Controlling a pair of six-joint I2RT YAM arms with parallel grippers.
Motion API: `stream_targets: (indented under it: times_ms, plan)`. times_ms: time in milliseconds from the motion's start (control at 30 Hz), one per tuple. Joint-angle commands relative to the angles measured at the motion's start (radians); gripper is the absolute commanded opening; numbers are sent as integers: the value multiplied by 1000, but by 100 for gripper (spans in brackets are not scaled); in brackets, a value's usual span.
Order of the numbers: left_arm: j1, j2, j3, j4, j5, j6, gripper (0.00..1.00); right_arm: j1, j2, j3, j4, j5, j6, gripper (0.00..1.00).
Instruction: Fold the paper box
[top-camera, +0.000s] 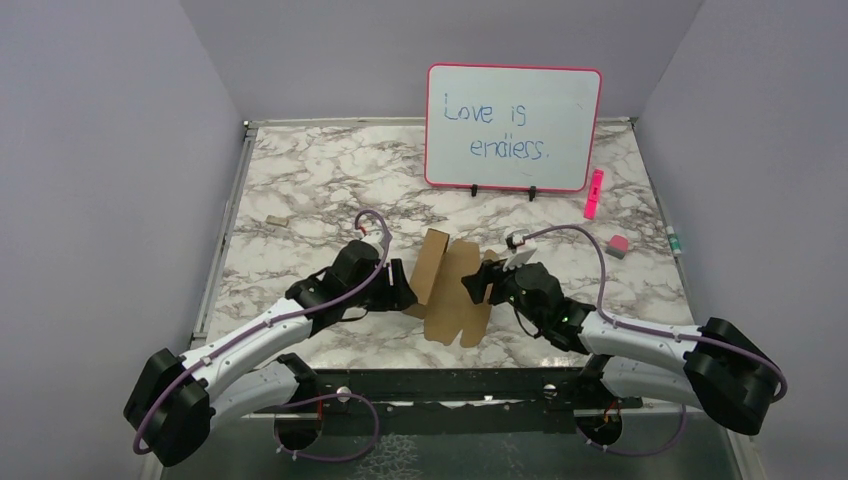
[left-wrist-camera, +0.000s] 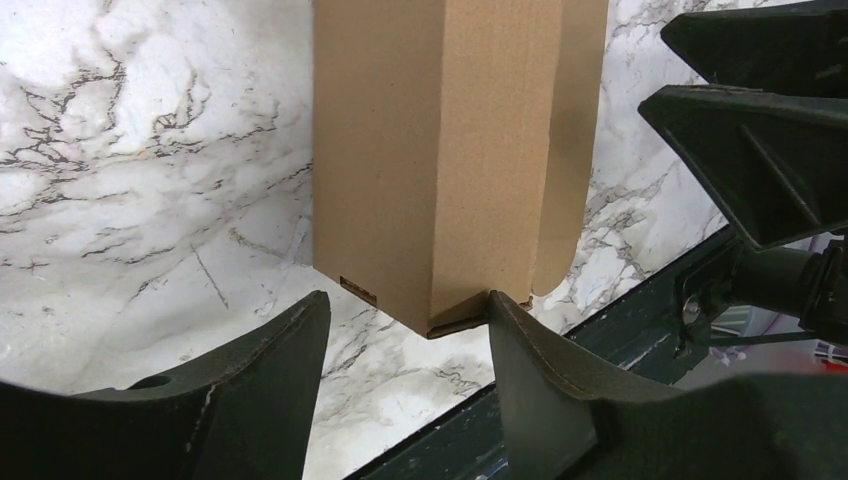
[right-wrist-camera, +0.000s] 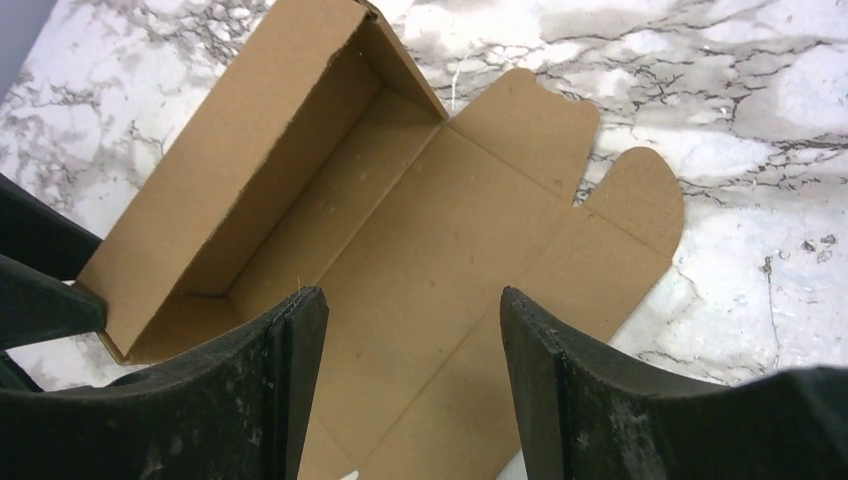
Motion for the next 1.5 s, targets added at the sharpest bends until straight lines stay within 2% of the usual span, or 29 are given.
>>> stream_targets:
  times_ms: [0,100,267,600,967,1467]
  plan:
    - [-12,-3,5,-96,-58,4,61,2,13,21,-34,-3,11,69]
    - [-11,-31,60,-131,-94,8,68,2,12,45,-84,7,24,70]
    - [-12,-21,166,-180,-143,34,72,2,22,84,-176,36,48,74]
    - [-14,109,264,-166,-147,113,81,2,82,96,-268,96,154,82]
    - [-41,273,386,-141,-218,174,82,2,120,113,-301,139,167,82]
    - [-49,457,452,-89,-242,178,80,0,99,108,-312,136,158,82]
